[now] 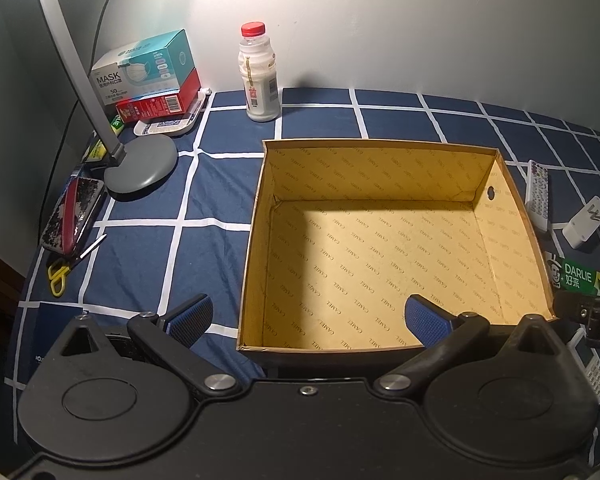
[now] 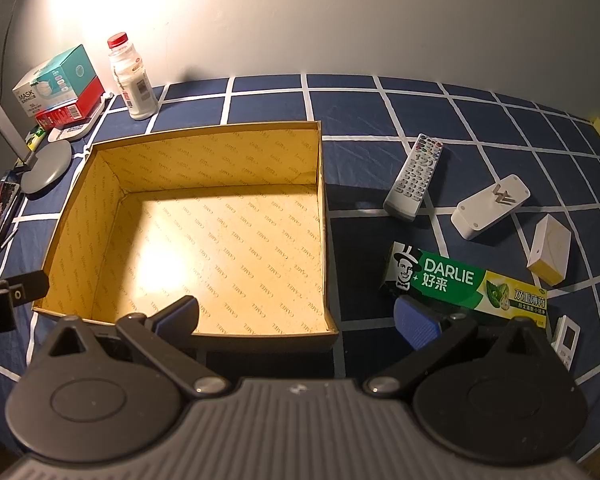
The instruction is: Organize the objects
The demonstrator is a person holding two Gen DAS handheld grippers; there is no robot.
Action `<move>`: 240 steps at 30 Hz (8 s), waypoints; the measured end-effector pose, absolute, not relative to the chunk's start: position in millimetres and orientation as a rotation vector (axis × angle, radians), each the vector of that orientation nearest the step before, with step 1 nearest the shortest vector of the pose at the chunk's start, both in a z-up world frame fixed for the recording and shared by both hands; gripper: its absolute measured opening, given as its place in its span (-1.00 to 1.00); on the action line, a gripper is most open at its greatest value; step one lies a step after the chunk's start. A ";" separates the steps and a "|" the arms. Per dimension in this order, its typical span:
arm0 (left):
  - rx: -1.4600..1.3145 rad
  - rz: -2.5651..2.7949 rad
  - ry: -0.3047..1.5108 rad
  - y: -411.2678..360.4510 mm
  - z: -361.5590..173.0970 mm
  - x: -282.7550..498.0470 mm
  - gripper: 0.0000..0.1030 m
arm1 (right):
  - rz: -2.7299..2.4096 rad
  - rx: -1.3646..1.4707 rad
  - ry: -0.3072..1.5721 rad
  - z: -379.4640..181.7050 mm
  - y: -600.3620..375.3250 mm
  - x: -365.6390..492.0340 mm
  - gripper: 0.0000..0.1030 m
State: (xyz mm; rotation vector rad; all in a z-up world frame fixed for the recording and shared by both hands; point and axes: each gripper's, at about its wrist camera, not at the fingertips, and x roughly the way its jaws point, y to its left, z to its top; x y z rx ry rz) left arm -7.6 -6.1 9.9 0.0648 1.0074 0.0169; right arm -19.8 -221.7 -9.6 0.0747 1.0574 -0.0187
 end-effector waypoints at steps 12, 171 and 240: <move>0.061 0.013 1.020 -6.0 6.7 -9.5 1.00 | -0.018 0.072 1.059 -9.9 -220.9 -21.2 1.00; 0.240 -0.455 1.344 -345.8 -98.8 96.2 1.00 | -0.148 0.462 1.283 -108.6 -517.5 39.3 0.98; 0.046 -0.169 1.149 -29.5 -55.5 130.8 1.00 | 0.123 0.201 1.123 -65.6 -187.0 128.5 0.98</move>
